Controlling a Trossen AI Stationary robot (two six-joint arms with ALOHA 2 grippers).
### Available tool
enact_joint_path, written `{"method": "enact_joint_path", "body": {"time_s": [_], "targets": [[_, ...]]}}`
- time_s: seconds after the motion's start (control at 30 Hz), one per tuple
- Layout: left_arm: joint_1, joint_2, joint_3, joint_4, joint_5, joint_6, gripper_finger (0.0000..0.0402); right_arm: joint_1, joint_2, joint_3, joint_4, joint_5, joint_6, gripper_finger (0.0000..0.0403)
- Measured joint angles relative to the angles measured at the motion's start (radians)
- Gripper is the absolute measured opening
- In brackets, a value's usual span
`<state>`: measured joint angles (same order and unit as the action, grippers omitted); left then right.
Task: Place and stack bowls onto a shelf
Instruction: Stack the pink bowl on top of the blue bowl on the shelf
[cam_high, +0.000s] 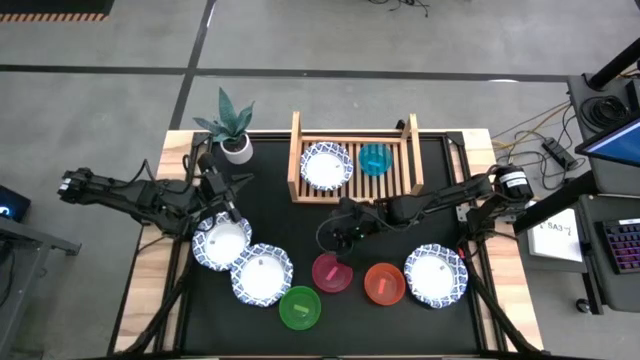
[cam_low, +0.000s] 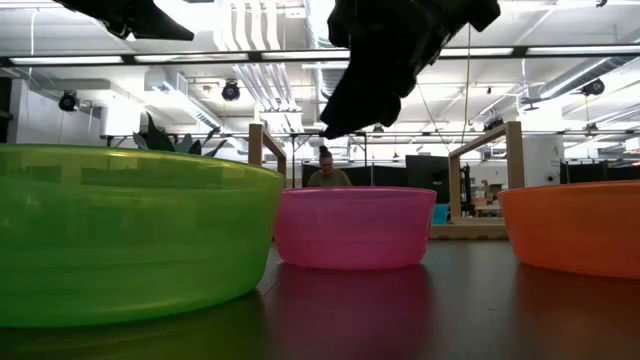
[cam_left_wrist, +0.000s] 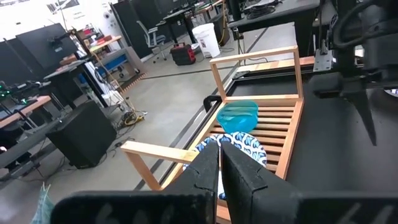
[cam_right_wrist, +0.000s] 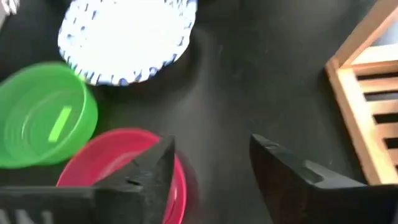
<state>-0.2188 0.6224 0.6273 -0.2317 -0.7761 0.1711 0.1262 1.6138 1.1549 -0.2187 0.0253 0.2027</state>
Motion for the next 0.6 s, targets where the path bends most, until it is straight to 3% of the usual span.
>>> {"method": "enact_joint_path", "body": {"time_s": [0.23, 0.43, 0.6], "targets": [[0.000, 0.000, 0.000, 0.001, 0.000, 0.000, 0.0000, 0.051, 0.092, 0.081, -0.140, -0.002, 0.045, 0.0222], [0.000, 0.001, 0.000, 0.000, 0.000, 0.000, 0.0000, 0.053, 0.207, 0.201, -0.342, -0.016, 0.045, 0.0207], [0.000, 0.007, 0.000, -0.003, 0.000, 0.000, 0.0000, 0.051, 0.278, 0.271, -0.406, -0.061, 0.025, 0.0177]]}}
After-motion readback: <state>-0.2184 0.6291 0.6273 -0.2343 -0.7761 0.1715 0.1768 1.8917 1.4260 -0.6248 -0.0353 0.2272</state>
